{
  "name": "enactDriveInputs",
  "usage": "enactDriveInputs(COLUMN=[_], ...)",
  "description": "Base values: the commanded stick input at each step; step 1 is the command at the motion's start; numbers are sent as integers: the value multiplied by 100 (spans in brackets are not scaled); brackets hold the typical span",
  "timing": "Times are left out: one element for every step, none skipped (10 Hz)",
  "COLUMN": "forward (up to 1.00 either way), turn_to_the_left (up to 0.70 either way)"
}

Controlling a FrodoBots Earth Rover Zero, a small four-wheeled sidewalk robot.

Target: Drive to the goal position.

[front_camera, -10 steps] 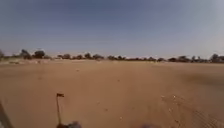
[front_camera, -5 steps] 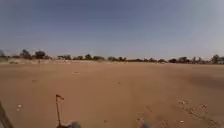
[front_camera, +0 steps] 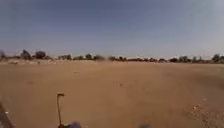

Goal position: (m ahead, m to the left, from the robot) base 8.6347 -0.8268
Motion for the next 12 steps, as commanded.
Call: enactDriveInputs(forward=[50, 50, 50, 50, 50, 50, 50, 50, 50, 50, 50, 50], turn_to_the_left=[0, 0, 0, 0, 0, 0, 0, 0, 0, 0, 0, 0])
